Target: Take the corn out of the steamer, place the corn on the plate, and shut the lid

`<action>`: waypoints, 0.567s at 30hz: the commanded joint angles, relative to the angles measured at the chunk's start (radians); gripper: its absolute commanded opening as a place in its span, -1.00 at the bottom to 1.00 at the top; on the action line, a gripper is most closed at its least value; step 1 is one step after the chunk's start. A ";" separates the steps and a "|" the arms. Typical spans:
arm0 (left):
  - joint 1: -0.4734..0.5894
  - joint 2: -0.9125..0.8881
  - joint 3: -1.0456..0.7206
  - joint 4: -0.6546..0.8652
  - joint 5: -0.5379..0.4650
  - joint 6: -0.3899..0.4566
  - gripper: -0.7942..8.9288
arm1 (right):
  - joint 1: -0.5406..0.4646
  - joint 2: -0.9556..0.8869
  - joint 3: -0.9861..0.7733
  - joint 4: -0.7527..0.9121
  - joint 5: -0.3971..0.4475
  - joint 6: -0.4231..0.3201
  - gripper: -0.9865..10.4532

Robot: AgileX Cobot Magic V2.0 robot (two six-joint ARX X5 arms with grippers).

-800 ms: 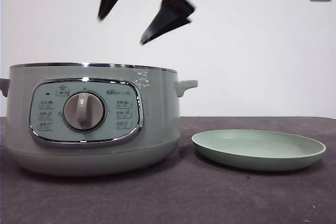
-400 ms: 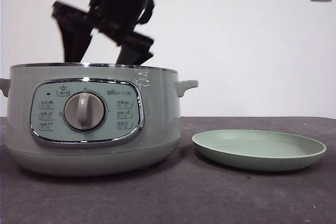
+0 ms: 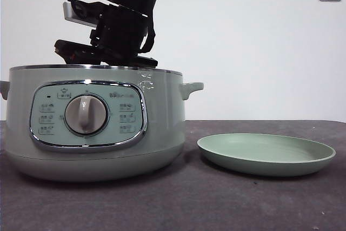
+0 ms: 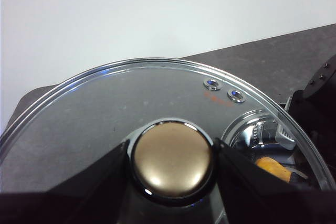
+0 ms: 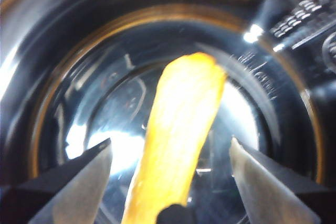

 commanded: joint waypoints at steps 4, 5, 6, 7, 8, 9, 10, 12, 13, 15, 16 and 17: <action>0.002 -0.013 0.015 0.045 -0.008 0.008 -0.85 | 0.000 0.042 0.002 -0.001 -0.006 0.018 -0.18; 0.002 -0.013 0.015 0.045 -0.008 0.008 -0.85 | 0.000 0.047 0.002 -0.005 -0.005 0.018 -0.18; 0.002 -0.013 0.015 0.045 -0.008 0.008 -0.85 | 0.000 0.052 0.002 -0.007 -0.004 0.018 -0.18; 0.002 -0.013 0.015 0.044 -0.008 0.008 -0.85 | 0.000 0.055 0.002 -0.010 -0.004 0.018 -0.23; 0.002 -0.013 0.015 0.042 -0.008 0.008 -0.85 | 0.000 0.056 0.002 -0.014 -0.005 0.018 -0.32; 0.002 -0.013 0.015 0.042 -0.008 0.008 -0.85 | 0.000 0.057 0.002 -0.015 -0.005 0.018 -0.41; 0.002 -0.013 0.015 0.040 -0.008 0.008 -0.85 | 0.000 0.057 0.002 -0.015 -0.004 0.018 -0.47; 0.002 -0.013 0.015 0.035 -0.008 0.008 -0.85 | 0.000 0.057 0.002 -0.014 -0.004 0.018 -0.54; 0.002 -0.013 0.015 0.031 -0.008 0.008 -0.85 | 0.000 0.057 0.002 -0.014 -0.004 0.018 -0.62; 0.002 -0.013 0.015 0.025 -0.008 0.008 -0.85 | 0.000 0.057 0.002 -0.013 0.000 0.018 -0.78; 0.002 -0.013 0.015 0.023 -0.008 0.009 -0.85 | 0.000 0.056 0.002 -0.011 0.000 0.018 -0.85; 0.002 -0.013 0.015 0.023 -0.008 0.008 -0.85 | 0.000 0.054 0.002 -0.008 0.000 0.018 -0.86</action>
